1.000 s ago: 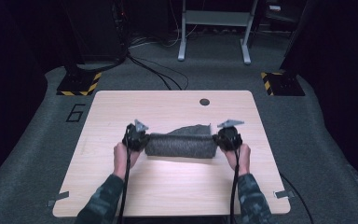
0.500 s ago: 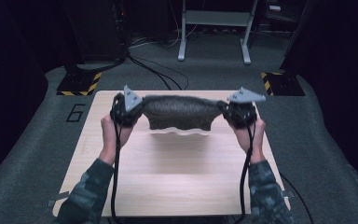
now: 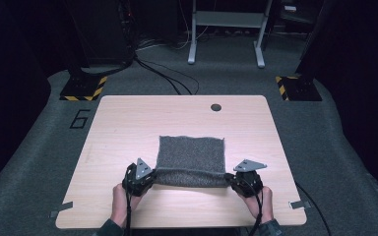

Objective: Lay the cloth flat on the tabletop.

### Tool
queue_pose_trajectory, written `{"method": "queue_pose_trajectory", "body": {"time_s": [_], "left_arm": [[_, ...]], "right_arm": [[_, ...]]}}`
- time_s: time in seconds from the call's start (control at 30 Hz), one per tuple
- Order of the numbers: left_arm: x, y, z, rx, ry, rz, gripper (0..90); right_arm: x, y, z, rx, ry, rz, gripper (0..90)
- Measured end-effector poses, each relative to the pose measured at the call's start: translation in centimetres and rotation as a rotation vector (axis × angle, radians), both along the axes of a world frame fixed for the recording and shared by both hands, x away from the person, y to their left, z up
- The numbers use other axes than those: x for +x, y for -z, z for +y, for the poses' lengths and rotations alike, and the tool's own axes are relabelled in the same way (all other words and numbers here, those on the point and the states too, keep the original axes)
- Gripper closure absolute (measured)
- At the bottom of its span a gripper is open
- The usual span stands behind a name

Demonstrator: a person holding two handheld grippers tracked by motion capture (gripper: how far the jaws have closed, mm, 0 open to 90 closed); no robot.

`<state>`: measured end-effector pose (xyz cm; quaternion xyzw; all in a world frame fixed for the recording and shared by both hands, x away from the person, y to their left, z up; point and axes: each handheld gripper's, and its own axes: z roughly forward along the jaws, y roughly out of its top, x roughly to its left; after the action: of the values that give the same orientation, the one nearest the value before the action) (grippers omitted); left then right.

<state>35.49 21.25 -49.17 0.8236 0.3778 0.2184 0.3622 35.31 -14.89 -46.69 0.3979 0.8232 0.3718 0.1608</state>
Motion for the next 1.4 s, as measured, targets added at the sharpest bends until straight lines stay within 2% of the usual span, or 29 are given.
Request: {"method": "queue_pose_trajectory", "body": {"time_s": [0.1,0.17,0.23,0.27,0.33,0.37,0.43,0.53,0.63,0.67,0.7,0.73,0.77,0.8,0.9,0.93,1.03,1.17,1.23,1.3,1.4], "left_arm": [[-0.7,0.8,0.1,-0.023,0.014,0.037,72.4],[-1.0,0.9,0.3,-0.028,0.032,0.059,61.5],[-1.4,0.7,0.7,-0.051,0.062,0.083,50.6],[-1.4,0.6,0.9,-0.055,0.063,0.079,44.1],[-1.6,0.1,1.4,-0.078,0.063,0.072,38.3],[-1.8,-0.4,1.7,-0.100,0.071,0.073,35.3],[-1.9,-1.4,2.3,-0.112,0.064,0.046,32.1],[-1.5,-2.8,2.9,-0.130,0.063,0.025,25.3],[-0.5,-3.7,3.1,-0.118,0.050,-0.007,25.2],[-0.1,-3.8,3.0,-0.114,0.052,-0.003,25.3],[0.8,-3.6,2.7,-0.100,0.058,0.008,25.3],[1.2,-3.4,2.5,-0.096,0.064,0.016,25.3],[1.9,-3.0,2.0,-0.085,0.074,0.036,25.2],[2.5,-2.6,1.5,-0.061,0.085,0.047,25.0],[3.4,-1.2,0.1,-0.031,0.116,0.096,24.1],[3.5,-0.7,-0.4,-0.032,0.125,0.106,23.5],[3.8,0.9,-1.5,-0.002,0.126,0.130,22.6],[3.9,2.1,-1.8,0.020,0.107,0.158,22.0],[3.8,2.6,-2.0,0.036,0.095,0.163,21.6],[3.7,2.7,-2.1,0.032,0.082,0.155,21.4],[3.4,2.7,-2.5,0.040,0.068,0.155,21.3]], "right_arm": [[-0.7,0.8,-0.4,0.005,-0.016,0.035,82.5],[-1.1,1.0,-0.8,0.025,-0.019,0.052,76.1],[-1.3,1.0,-1.5,0.087,-0.034,0.073,70.0],[-1.5,0.8,-1.9,0.115,-0.031,0.069,65.5],[-1.5,0.5,-2.4,0.142,-0.026,0.078,61.6],[-1.5,0.3,-2.6,0.143,-0.024,0.067,60.0],[-1.3,-0.1,-2.9,0.155,-0.007,0.057,55.1],[-0.3,-0.5,-3.1,0.130,0.013,0.039,45.5],[0.5,-0.5,-2.7,0.115,0.028,0.030,38.4],[0.9,-0.4,-2.5,0.103,0.030,0.029,37.3],[1.1,-0.3,-2.3,0.108,0.031,0.030,34.6],[1.6,0.1,-1.8,0.096,0.033,0.034,29.9],[1.8,0.2,-1.6,0.081,0.030,0.038,29.0],[2.2,0.6,-1.0,0.081,0.027,0.041,25.0],[2.9,1.6,0.3,0.055,0.013,0.068,16.9],[3.0,2.0,0.9,0.038,0.004,0.065,14.4],[3.2,3.0,2.3,0.001,-0.021,0.074,13.4],[4.2,4.4,3.4,-0.055,-0.037,0.098,13.0],[4.6,4.9,3.5,-0.069,-0.028,0.110,12.8],[4.9,5.0,3.5,-0.075,-0.024,0.094,13.3],[5.2,5.0,3.4,-0.101,-0.031,0.096,13.4]]}}
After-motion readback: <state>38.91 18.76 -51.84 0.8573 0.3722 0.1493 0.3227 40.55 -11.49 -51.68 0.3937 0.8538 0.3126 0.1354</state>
